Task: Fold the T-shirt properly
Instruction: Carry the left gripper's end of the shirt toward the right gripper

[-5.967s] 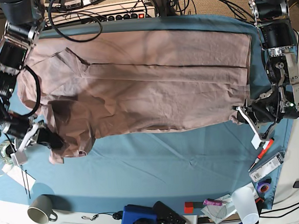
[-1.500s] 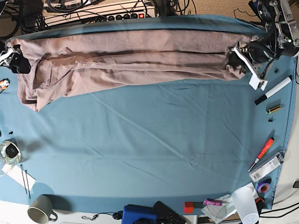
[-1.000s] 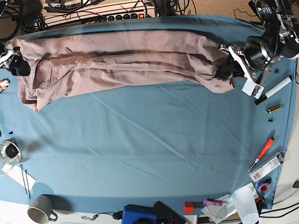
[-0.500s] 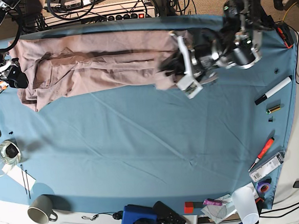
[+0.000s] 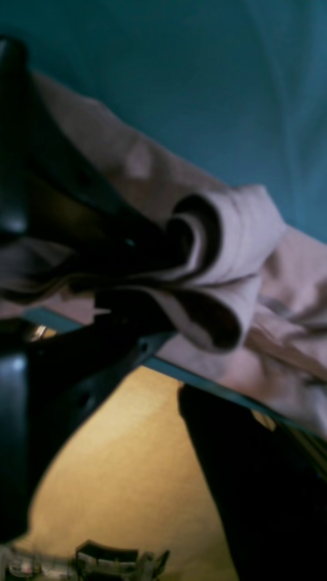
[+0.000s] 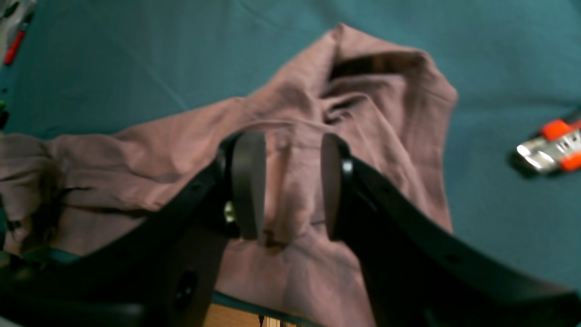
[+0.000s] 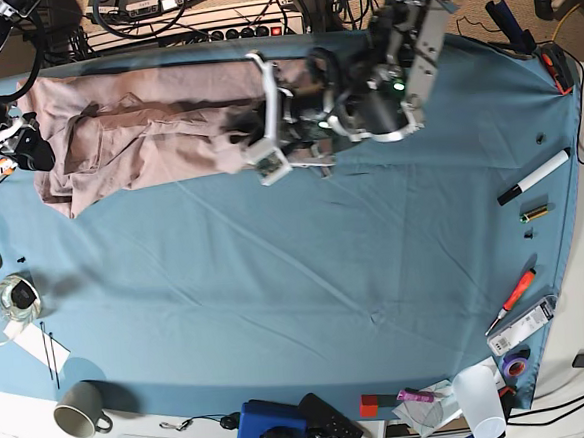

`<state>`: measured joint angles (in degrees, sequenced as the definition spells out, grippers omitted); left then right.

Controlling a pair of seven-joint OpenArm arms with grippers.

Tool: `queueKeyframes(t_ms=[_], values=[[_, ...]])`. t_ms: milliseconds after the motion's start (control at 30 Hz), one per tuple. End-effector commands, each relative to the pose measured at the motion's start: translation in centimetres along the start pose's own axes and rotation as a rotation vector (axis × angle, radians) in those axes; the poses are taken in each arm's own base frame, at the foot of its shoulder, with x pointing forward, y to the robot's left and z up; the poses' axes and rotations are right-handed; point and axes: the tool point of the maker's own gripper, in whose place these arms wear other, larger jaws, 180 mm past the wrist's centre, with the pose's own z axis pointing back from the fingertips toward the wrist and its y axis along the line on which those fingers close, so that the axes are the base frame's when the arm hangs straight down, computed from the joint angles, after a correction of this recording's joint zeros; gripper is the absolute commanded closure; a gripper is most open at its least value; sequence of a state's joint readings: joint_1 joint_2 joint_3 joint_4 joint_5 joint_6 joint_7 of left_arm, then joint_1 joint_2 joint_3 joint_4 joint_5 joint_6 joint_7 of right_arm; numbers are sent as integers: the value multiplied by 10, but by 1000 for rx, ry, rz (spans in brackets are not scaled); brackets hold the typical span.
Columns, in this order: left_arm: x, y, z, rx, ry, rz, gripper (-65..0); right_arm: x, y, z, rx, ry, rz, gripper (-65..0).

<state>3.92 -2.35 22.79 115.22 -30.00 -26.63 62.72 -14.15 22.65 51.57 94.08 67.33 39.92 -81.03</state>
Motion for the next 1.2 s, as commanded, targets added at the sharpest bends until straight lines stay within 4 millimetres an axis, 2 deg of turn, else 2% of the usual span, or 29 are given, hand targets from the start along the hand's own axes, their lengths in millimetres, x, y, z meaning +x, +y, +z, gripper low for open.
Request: queueKeyframes(t_ms=[0, 133, 400, 600, 733, 800, 1000, 1067, 1167], values=[[23, -3, 0, -4, -81, -20, 0, 17, 2, 5, 5, -43, 33, -211], [40, -5, -7, 39, -136, -14, 0, 17, 2, 5, 5, -43, 33, -211], [39, -15, -15, 51, -114, -70, 0, 17, 2, 5, 5, -43, 33, -211], [47, -24, -18, 29, -143, -83, 0, 17, 2, 5, 5, -43, 33, -211], [50, -22, -18, 45, -153, -47, -304, 17, 2, 5, 5, -43, 33, -211], [51, -15, -18, 82, -161, -9, -378, 17, 1, 5, 2, -41, 34, -211], [38, 1, -17, 163, -88, 31, -375, 17, 1, 5, 2, -41, 34, -211], [31, 2, -18, 170, -50, 49, -326, 17, 1, 5, 2, -41, 34, -211], [22, 1, -18, 167, -4, 55, -207, 17, 1, 5, 2, -41, 34, -211]])
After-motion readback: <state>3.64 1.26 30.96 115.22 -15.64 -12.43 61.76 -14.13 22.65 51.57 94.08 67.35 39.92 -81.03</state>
